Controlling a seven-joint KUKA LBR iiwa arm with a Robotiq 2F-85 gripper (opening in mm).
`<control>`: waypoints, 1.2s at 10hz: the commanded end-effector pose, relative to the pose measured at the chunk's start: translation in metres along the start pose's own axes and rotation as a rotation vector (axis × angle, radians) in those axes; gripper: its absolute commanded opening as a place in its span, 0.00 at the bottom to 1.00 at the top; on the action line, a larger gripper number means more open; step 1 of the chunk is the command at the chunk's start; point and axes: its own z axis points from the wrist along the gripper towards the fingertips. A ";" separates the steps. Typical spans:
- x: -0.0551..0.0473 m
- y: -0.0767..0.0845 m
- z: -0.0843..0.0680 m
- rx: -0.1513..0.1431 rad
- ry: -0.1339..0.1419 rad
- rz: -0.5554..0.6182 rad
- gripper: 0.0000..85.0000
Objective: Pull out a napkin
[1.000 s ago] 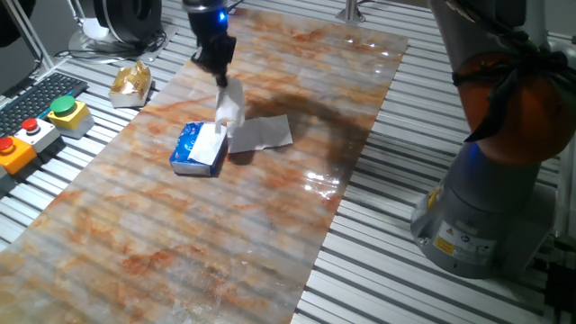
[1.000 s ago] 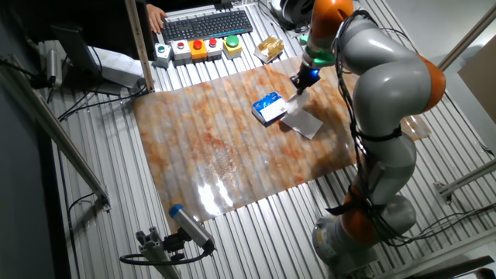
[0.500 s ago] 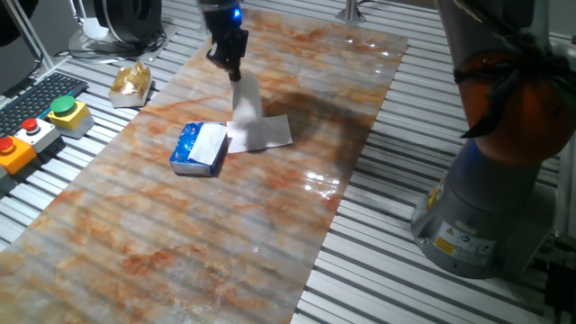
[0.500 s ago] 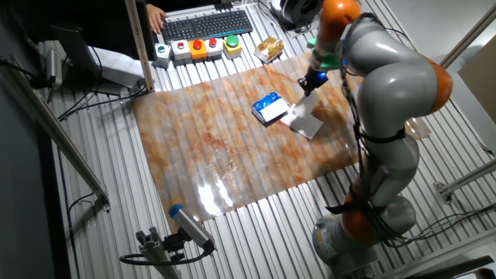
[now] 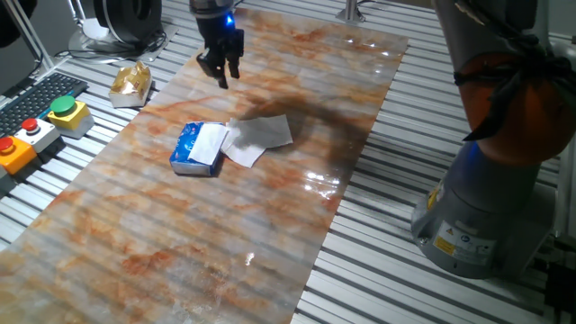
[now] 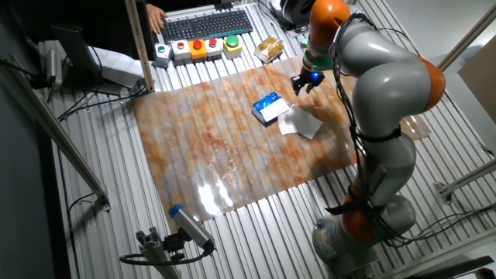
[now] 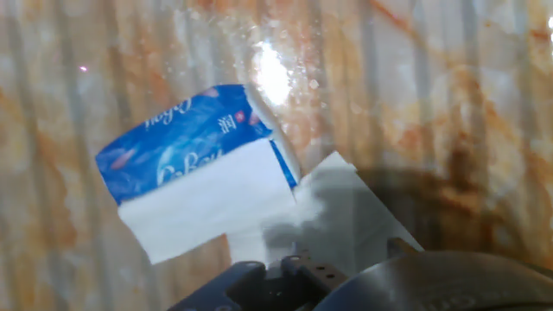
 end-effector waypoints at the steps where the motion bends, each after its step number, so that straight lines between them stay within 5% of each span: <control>1: -0.002 0.002 0.001 -0.025 0.010 -0.011 0.20; 2: -0.007 0.008 0.005 -0.051 0.020 -0.016 0.00; 4: -0.014 0.029 0.013 -0.026 -0.017 0.011 0.00; 7: -0.016 0.056 0.022 -0.036 -0.062 0.029 0.00; 12: 0.000 0.067 0.026 -0.039 -0.069 0.064 0.00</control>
